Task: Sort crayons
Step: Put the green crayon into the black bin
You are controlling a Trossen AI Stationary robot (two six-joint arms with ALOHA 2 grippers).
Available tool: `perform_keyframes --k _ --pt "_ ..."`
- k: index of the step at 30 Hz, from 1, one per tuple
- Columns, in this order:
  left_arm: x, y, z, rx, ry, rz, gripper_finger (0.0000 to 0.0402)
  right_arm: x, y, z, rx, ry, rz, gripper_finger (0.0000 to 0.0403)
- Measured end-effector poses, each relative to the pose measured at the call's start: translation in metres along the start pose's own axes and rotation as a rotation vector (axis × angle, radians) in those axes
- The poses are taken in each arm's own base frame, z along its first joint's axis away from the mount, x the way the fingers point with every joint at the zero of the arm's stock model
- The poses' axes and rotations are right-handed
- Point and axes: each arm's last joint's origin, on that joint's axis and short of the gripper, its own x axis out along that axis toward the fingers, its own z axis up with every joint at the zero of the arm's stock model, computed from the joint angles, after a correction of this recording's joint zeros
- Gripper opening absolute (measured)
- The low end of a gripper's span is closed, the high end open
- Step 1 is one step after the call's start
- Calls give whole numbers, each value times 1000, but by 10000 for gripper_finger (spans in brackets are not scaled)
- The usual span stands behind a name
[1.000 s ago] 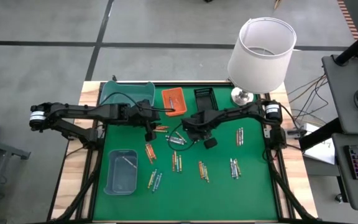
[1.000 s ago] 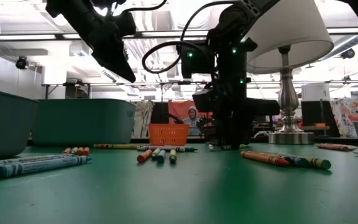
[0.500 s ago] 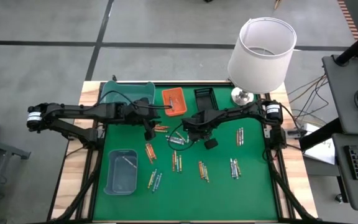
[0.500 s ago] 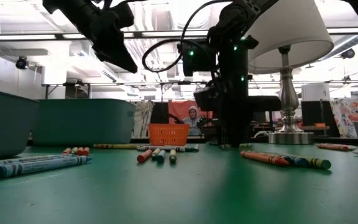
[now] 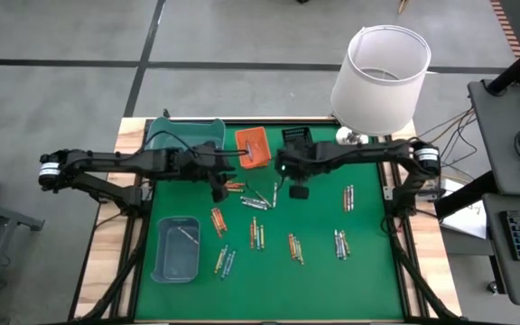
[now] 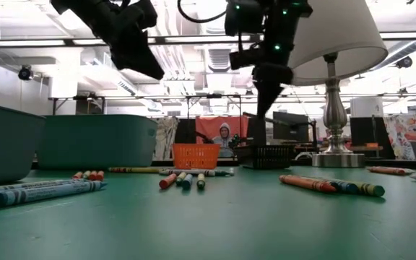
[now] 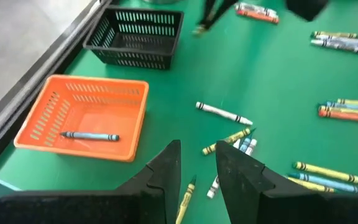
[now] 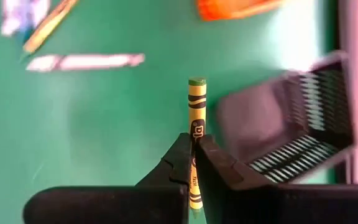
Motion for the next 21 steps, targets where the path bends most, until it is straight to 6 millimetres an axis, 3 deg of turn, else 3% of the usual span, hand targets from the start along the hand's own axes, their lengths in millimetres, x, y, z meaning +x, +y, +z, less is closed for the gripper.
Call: perform_keyframes --k 5,12,16,21 --pt "-4 0 9 -31 -29 -4 84 -3 -45 9 350 -90 -46 8" --pt "-7 0 11 -69 -38 -6 84 34 -104 -1 642 -39 -106 9" --pt "-7 0 10 -83 -25 -6 84 55 -116 -6 684 20 -121 9" --pt "-6 0 9 -88 -21 -5 84 67 -116 -6 664 39 -120 10"
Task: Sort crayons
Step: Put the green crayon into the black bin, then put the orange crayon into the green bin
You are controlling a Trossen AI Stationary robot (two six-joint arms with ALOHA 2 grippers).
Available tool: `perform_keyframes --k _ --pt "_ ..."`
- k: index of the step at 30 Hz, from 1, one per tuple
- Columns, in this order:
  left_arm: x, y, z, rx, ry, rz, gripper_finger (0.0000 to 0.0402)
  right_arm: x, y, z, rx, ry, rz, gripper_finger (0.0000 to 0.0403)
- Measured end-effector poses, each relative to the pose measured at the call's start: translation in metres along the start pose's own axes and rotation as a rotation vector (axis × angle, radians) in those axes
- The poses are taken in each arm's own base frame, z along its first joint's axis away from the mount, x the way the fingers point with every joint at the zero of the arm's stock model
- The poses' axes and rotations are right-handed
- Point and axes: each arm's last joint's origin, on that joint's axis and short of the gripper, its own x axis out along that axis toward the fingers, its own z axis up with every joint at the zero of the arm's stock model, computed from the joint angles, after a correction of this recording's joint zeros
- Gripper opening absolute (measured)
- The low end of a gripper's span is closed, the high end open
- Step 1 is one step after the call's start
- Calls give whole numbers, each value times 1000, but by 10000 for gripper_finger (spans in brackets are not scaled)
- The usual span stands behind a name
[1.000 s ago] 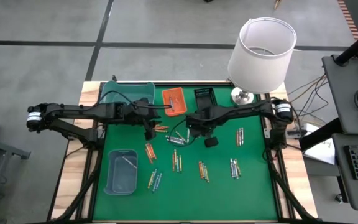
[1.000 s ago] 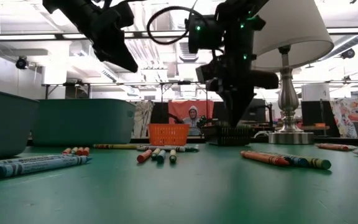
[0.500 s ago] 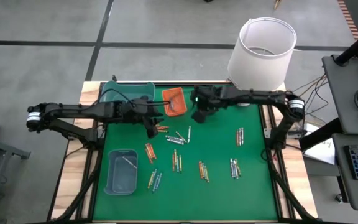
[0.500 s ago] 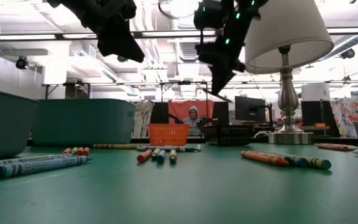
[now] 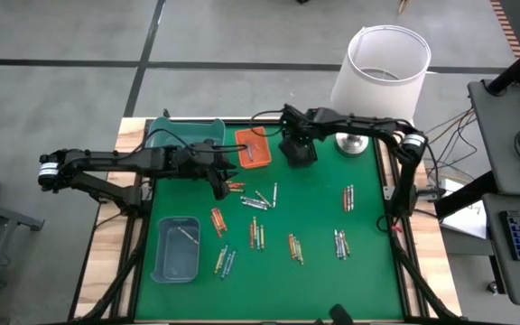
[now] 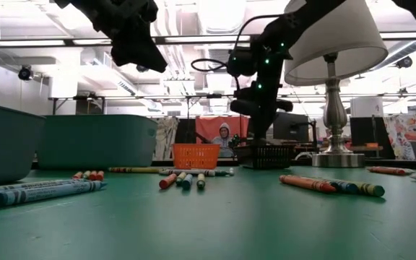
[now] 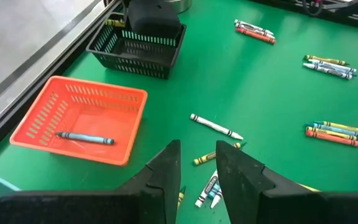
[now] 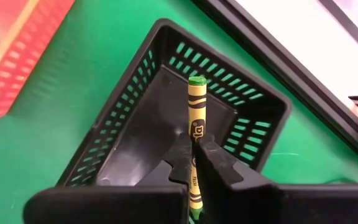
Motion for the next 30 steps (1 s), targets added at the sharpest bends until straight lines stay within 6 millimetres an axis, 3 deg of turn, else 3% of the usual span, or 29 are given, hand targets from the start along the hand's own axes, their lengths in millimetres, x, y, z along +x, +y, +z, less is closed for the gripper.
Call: perform_keyframes --k 9,15,23,30 --pt "0 0 -1 -18 6 0 84 2 1 1 8 -7 3 55" --pt "1 0 -2 -42 10 1 84 -2 6 0 -1 -20 14 63" --pt "8 -5 -5 -60 34 -7 84 -42 36 -10 -138 -97 112 63" --pt "20 -18 -12 -27 91 -35 84 -80 79 -37 -343 -172 179 63"
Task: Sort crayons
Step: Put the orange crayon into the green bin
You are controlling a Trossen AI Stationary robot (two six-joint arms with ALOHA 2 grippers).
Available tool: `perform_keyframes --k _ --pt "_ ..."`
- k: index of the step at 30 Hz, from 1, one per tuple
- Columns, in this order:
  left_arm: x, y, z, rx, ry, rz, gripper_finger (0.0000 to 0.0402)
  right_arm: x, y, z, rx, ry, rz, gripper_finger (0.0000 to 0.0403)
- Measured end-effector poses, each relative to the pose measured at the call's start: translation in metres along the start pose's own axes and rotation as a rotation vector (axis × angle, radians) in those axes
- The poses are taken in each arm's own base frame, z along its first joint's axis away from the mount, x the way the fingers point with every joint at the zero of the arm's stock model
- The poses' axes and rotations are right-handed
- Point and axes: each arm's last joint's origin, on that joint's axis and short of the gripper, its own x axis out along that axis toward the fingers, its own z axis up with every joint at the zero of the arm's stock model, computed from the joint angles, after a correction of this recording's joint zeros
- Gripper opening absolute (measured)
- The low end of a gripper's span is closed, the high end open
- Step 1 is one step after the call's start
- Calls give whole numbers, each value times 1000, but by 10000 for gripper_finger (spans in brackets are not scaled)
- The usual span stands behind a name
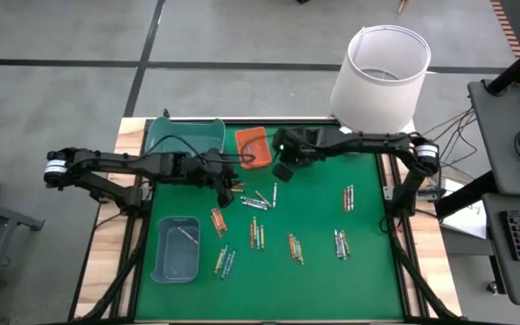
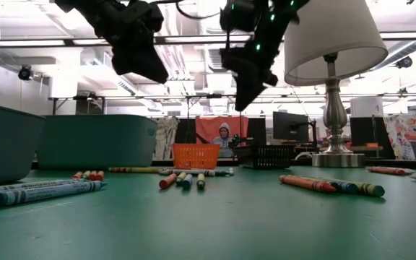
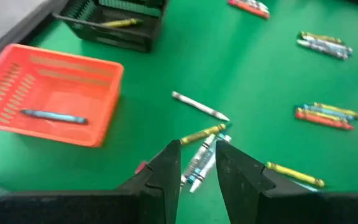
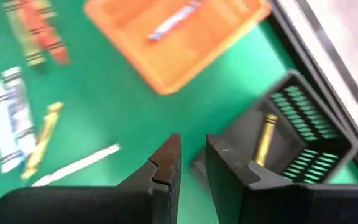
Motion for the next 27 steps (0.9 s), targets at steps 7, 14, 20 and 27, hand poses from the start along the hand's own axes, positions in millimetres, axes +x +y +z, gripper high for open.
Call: perform_keyframes --k 7,14,20,27 --pt "10 -13 -7 40 65 -75 84 -22 51 -19 -145 -36 86 63" --pt "17 -20 -16 -83 171 -153 84 -36 79 -47 -215 -72 154 63" --pt "19 -20 -32 -193 335 -101 84 -41 89 -60 -239 -132 196 63" --pt "19 -28 -41 47 402 -186 84 -40 86 -69 -265 -163 203 63"
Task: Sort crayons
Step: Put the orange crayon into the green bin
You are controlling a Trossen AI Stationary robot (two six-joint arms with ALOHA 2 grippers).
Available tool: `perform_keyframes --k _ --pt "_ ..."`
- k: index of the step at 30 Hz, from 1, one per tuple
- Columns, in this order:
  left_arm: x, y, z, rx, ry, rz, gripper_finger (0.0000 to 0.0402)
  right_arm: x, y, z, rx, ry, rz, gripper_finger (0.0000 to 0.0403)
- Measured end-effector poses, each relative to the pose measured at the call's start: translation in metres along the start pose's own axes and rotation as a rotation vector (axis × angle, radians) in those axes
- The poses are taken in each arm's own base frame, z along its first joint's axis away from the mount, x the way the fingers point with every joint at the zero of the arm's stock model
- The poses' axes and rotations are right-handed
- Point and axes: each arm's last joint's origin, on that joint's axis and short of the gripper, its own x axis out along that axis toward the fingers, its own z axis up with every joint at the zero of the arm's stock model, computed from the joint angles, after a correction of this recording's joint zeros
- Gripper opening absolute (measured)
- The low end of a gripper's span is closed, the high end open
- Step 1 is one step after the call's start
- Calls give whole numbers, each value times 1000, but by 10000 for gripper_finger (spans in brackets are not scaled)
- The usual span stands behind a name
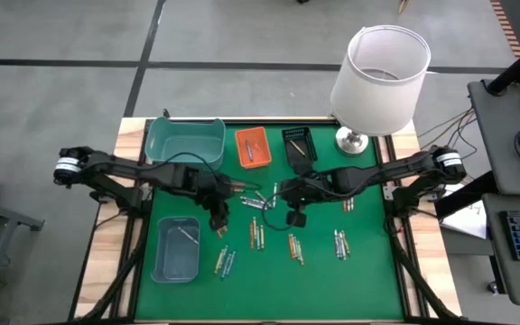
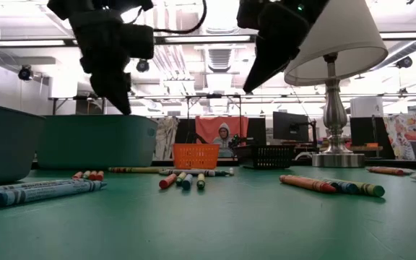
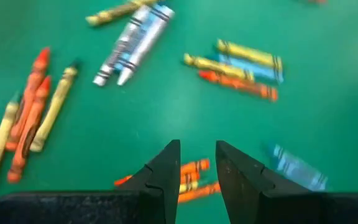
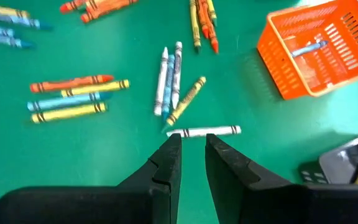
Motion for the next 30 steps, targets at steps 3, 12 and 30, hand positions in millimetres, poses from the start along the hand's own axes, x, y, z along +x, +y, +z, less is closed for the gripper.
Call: perform_keyframes --k 3,12,30 --pt "1 -4 -2 182 11 -8 84 2 0 -5 -12 -12 1 63" --pt "6 -6 -2 447 19 -8 86 3 -2 -22 15 -46 7 63" --pt "66 0 -11 593 255 19 123 2 -4 -32 139 -156 30 63"
